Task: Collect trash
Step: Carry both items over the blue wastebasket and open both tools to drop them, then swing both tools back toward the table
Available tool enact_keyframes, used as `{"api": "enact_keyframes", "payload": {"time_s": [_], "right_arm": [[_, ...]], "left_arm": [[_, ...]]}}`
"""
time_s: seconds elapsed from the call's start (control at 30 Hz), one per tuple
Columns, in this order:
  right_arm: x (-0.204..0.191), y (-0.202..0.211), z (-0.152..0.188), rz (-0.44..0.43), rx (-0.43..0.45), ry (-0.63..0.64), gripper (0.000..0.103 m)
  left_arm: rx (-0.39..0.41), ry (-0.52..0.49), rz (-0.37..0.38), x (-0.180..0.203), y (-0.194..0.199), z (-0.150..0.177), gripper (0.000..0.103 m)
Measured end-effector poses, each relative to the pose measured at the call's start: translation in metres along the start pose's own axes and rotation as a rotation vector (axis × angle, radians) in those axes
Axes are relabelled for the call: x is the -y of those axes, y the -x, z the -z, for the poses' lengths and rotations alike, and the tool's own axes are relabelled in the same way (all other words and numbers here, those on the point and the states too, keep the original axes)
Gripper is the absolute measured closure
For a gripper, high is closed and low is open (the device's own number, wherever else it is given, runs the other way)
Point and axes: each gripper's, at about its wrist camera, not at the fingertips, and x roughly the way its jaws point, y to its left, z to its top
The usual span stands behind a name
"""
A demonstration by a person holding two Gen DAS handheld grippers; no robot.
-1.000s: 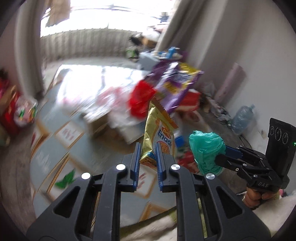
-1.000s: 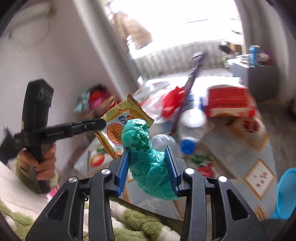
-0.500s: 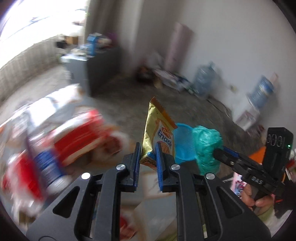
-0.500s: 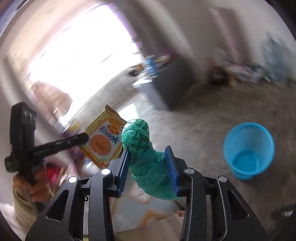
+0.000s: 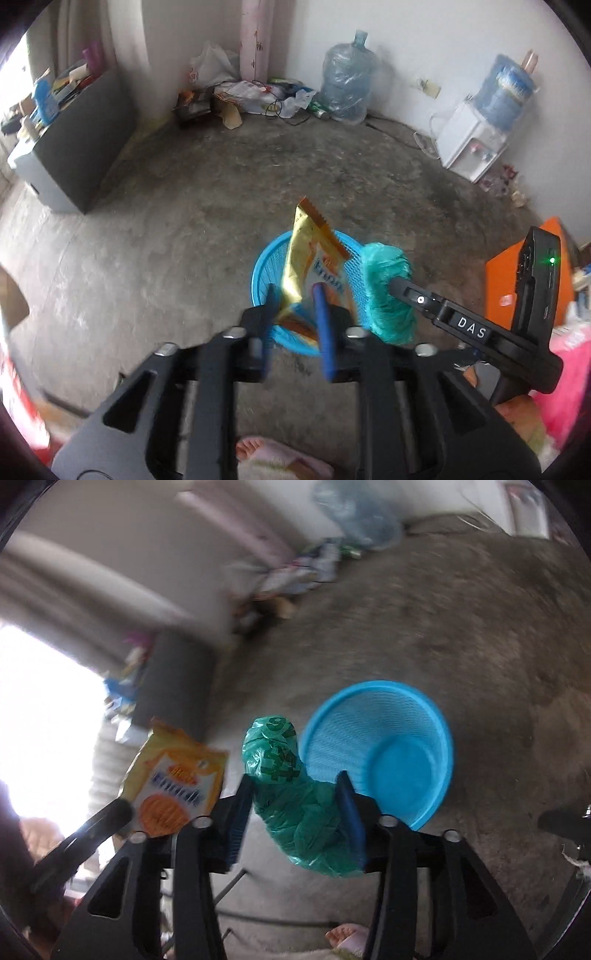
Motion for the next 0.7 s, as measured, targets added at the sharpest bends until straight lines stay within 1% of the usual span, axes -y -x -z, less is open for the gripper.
{"api": "enact_keyframes", "payload": {"time_s": [0.03, 0.07, 0.1, 0.13, 0.17, 0.2, 0.23, 0.3, 0.37, 0.47, 0.53, 0.57, 0.63, 0.67, 0.7], "right_arm": [[0.009, -0.014, -0.005, 0.012, -0.004, -0.013, 0.041], [0.016, -0.028, -0.016, 0.029, -0.007, -0.018, 0.040], [0.023, -0.036, -0.019, 0.059, -0.011, -0.027, 0.040], [0.027, -0.041, -0.020, 0.064, -0.013, -0.032, 0.040], [0.032, -0.045, -0.020, 0.067, -0.016, -0.040, 0.040], [0.035, -0.048, -0.021, 0.068, -0.016, -0.047, 0.040], [0.037, -0.047, -0.021, 0.064, -0.011, -0.050, 0.040], [0.039, -0.042, -0.019, 0.057, -0.001, -0.047, 0.040], [0.038, -0.033, -0.015, 0.060, 0.013, -0.031, 0.040], [0.022, -0.012, -0.005, 0.089, 0.037, 0.028, 0.038], [0.003, 0.006, 0.002, 0.114, 0.072, 0.095, 0.029], [-0.010, 0.018, 0.007, 0.131, 0.101, 0.140, 0.026], [-0.040, 0.042, 0.019, 0.169, 0.171, 0.254, 0.017], [-0.051, 0.052, 0.025, 0.185, 0.201, 0.300, 0.014], [-0.065, 0.063, 0.032, 0.200, 0.236, 0.351, 0.008]], "left_arm": [[-0.008, -0.009, -0.017, 0.003, -0.014, -0.005, 0.048], [-0.006, -0.013, -0.038, 0.004, -0.022, -0.008, 0.048], [-0.002, -0.012, -0.058, 0.005, -0.028, -0.009, 0.048], [-0.005, -0.010, -0.067, 0.006, -0.032, -0.010, 0.048], [-0.010, -0.003, -0.066, 0.004, -0.032, -0.010, 0.047], [-0.008, 0.006, -0.055, 0.003, -0.032, -0.011, 0.044], [0.001, 0.011, -0.050, 0.002, -0.028, -0.010, 0.041], [0.033, 0.000, -0.060, 0.002, -0.017, -0.009, 0.039], [0.070, -0.012, -0.070, 0.000, 0.000, -0.007, 0.038], [0.134, -0.007, -0.048, -0.001, 0.031, -0.003, 0.034], [0.189, -0.007, -0.026, 0.001, 0.060, 0.004, 0.031], [0.216, -0.009, -0.023, 0.000, 0.077, 0.009, 0.030], [0.276, -0.016, -0.005, -0.001, 0.112, 0.023, 0.029], [0.305, -0.017, 0.000, -0.001, 0.130, 0.031, 0.029], [0.335, -0.012, 0.004, -0.003, 0.150, 0.041, 0.028]]}}
